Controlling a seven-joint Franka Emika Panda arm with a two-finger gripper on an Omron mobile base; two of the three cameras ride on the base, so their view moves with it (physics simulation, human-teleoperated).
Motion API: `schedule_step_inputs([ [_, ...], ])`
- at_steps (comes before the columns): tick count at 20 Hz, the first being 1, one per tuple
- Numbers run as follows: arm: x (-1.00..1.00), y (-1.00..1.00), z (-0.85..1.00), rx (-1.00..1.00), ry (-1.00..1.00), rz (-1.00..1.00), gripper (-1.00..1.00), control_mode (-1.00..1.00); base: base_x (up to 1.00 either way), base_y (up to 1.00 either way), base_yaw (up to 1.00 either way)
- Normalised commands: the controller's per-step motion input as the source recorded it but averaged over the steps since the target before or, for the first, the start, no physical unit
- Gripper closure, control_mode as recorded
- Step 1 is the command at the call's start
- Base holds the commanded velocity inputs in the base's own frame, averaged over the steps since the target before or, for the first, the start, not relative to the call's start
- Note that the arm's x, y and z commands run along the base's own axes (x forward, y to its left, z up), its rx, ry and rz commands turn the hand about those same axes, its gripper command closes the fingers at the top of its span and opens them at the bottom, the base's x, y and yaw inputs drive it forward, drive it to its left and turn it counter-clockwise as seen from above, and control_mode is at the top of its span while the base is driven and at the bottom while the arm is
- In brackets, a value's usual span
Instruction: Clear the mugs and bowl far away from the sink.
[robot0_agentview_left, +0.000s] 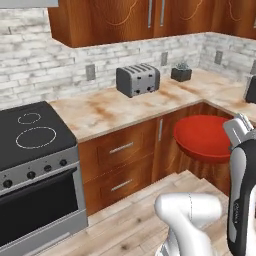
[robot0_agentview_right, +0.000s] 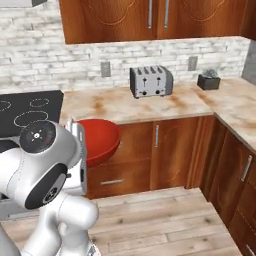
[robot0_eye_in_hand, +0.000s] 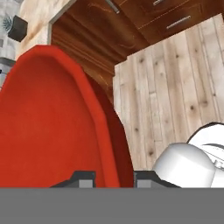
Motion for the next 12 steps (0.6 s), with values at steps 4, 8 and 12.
schedule_step_inputs([
  [4, 0.0, 0.0, 0.0, 0.0, 0.0, 0.0, 1.0, 1.0, 1.0, 0.0, 0.19],
  [8, 0.0, 0.0, 0.0, 0.0, 0.0, 0.0, 1.0, 1.0, 1.0, 0.04, 0.14],
  [12, 0.0, 0.0, 0.0, 0.0, 0.0, 0.0, 1.0, 1.0, 1.0, 0.02, 0.03],
])
